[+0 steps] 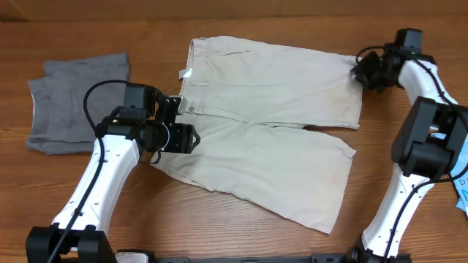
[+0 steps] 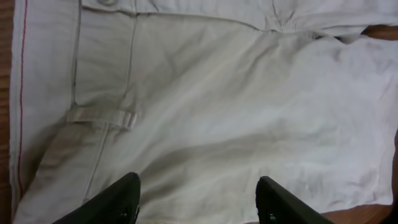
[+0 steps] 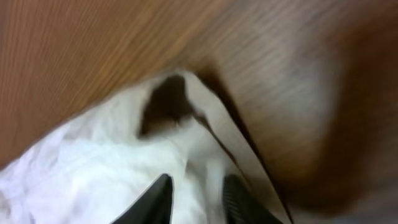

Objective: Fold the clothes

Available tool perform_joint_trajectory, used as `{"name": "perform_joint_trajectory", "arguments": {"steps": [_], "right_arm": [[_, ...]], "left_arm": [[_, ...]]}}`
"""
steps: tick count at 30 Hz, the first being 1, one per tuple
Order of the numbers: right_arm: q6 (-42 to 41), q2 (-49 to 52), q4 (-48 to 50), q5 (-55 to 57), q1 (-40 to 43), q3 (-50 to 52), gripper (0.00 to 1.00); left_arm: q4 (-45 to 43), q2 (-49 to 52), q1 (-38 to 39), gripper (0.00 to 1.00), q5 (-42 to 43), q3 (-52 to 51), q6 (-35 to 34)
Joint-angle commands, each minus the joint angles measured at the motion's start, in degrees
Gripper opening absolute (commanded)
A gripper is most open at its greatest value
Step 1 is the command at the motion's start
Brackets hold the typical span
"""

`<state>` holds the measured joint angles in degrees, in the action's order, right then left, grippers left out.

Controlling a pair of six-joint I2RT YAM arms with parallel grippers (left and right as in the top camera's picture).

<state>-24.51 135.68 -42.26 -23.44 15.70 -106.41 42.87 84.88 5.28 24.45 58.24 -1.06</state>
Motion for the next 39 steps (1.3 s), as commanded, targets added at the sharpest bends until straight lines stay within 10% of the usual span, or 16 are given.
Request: {"name": "perform_joint_trajectory", "arguments": {"steps": [1, 6, 10, 17, 23, 30, 39], "right_arm": [[5.3, -4.6, -4.0, -5.0, -1.2, -2.8, 0.34], [5.7, -9.2, -19.5, -4.7, -2.4, -2.8, 0.39], [5.9, -9.1, -32.3, 4.1, -5.3, -0.5, 0.48], [0.2, -9.0, -22.0, 17.0, -7.6, 11.7, 0.56], [-0.1, -8.7, -15.4, 16.8, -3.9, 20.4, 0.1], [-1.3, -8.8, -20.0, 18.9, 0.8, 22.3, 0.06], [2.6, -15.5, -20.2, 10.0, 4.3, 18.3, 0.38]], "left_arm": [[-1.1, 0.3, 0.1, 0.64, 0.8, 0.4, 0.7], [-5.5, 0.8, 1.1, 0.58, 0.6, 0.4, 0.3], [-10.1, 4.5, 2.3, 0.3, -1.2, 0.4, 0.2], [-25.1, 17.8, 2.3, 0.15, -2.1, 0.4, -0.9], [-36.0, 25.6, 2.3, 0.17, -2.2, 0.4, -5.6], [-30.7, 28.8, 1.8, 0.11, -8.4, 0.4, -5.6], [-21.4, 24.4, -1.9, 0.21, -5.0, 3.2, -2.1]]}}
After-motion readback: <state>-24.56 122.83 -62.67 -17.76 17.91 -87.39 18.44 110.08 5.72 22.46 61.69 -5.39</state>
